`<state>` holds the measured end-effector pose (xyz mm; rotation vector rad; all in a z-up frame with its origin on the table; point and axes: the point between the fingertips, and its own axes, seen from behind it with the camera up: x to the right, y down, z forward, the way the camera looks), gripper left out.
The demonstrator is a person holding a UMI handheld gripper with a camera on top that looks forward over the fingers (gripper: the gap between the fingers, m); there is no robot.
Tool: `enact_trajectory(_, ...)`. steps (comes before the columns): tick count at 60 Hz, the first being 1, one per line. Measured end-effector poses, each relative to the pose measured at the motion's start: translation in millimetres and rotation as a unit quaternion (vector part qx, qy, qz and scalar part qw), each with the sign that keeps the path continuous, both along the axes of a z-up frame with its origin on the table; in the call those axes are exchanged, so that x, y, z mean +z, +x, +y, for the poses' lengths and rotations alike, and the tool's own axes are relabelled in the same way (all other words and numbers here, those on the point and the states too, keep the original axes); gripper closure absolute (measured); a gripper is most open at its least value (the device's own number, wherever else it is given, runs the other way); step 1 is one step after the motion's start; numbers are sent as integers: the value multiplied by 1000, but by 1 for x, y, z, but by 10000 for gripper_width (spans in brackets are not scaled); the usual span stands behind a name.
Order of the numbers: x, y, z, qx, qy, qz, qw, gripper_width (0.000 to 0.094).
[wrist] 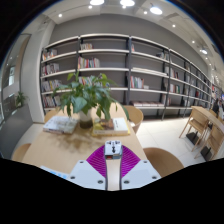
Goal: Unplug charger
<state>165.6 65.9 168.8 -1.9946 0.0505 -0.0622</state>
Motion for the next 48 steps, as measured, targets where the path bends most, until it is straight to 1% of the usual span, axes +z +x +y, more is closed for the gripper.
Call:
enact_trajectory(2, -22, 12, 0, -2, -28, -7, 1000, 790)
enact_trajectory(3, -47, 8, -8, -2, -35, -10, 999, 791)
enact_trajectory(4, -51, 12, -8, 0, -45, -12, 999, 790)
enact_trajectory(5, -76, 9, -17, 3, -51, -14, 999, 790)
enact_trajectory(6, -68, 17, -14, 7, -63, -11, 998, 790)
enact_trajectory(8, -74, 21, -11, 11, -79, -3, 997, 785)
enact_trajectory(9, -96, 14, -16, 10, -82, -1, 997, 777)
enact_trajectory(12, -110, 16, -20, 14, -101, 2, 995, 775)
enact_trajectory(13, -121, 20, -31, 15, -107, 1, 994, 774)
enact_trajectory(25, -156, 13, -43, 25, -163, 2, 986, 702)
enact_trajectory(28, -152, 15, -44, 21, -159, -3, 987, 673)
enact_trajectory(29, -151, 17, -44, 18, -160, -6, 987, 647)
enact_trajectory(32, -148, 22, -49, 10, -167, -19, 986, 507)
enact_trajectory(35, -133, 21, -49, 8, -153, -26, 988, 376)
enact_trajectory(38, -107, 16, -49, 7, -131, -20, 991, 302)
enact_trajectory(41, -81, 11, -53, 9, -109, -15, 994, 268)
enact_trajectory(48, -13, -1, -68, 10, -56, -14, 998, 259)
